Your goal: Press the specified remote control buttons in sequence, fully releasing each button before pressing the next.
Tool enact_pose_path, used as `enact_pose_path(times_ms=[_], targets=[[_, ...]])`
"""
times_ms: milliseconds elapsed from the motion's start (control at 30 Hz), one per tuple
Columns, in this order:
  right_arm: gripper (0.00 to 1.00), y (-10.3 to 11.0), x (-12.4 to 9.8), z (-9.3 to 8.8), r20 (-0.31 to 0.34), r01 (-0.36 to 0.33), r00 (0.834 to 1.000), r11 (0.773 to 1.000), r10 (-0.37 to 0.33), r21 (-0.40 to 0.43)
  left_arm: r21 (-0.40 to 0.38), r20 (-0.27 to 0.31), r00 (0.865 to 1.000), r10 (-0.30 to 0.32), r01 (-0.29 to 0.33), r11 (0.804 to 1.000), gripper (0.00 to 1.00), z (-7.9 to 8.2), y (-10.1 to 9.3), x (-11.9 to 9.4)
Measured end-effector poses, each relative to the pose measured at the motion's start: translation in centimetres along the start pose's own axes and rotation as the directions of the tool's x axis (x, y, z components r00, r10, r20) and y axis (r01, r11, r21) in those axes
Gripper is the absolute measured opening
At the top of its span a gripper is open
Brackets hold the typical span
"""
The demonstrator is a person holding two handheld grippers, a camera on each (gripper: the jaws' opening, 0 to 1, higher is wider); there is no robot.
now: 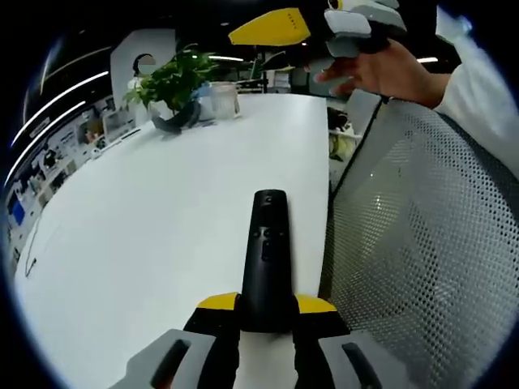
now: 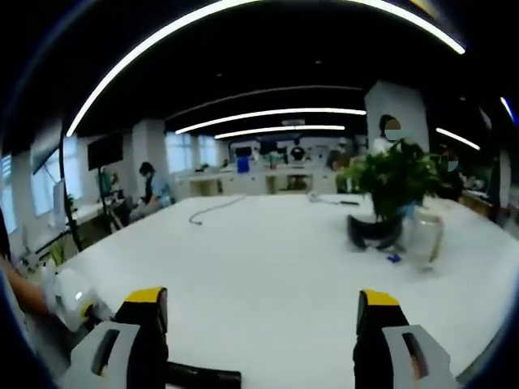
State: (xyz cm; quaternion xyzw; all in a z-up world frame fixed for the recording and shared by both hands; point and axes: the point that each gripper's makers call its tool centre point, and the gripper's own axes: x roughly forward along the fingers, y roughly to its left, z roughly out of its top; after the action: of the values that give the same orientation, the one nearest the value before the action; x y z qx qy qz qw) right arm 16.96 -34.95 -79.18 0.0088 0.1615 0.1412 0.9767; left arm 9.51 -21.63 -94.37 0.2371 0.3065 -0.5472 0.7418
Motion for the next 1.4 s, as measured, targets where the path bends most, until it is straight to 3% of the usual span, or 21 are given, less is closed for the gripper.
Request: enact_pose_path(times_ms=[133, 267, 600, 1400], targets=[[0.99, 0.0, 0.1, 0.1, 0.005, 0.002, 1.0, 1.0, -0.002, -0.013, 0.013, -0.012, 1.0, -0.017, 0.017, 1.0, 0.23, 0.1, 0.7, 0.0], [0.99, 0.2, 0.3, -0.5, -0.031, -0.006, 1.0, 1.0, 0.005, -0.023, 0.012, -0.021, 0.999, -0.03, 0.031, 0.999, 0.23, 0.4, 1.7, -0.1], [0.94, 0.3, 0.3, -0.8, -0.048, -0.011, 0.999, 1.0, 0.009, -0.022, 0.067, -0.045, 0.999, -0.001, 0.004, 0.998, 0.23, 0.9, 5.7, -0.4], [0.92, -0.1, 0.5, -1.4, -0.08, 0.014, 0.997, 1.0, -0.015, -0.023, 0.17, -0.116, 0.987, 0.112, -0.091, 0.981, 0.23, 2.0, 18.1, -1.0]])
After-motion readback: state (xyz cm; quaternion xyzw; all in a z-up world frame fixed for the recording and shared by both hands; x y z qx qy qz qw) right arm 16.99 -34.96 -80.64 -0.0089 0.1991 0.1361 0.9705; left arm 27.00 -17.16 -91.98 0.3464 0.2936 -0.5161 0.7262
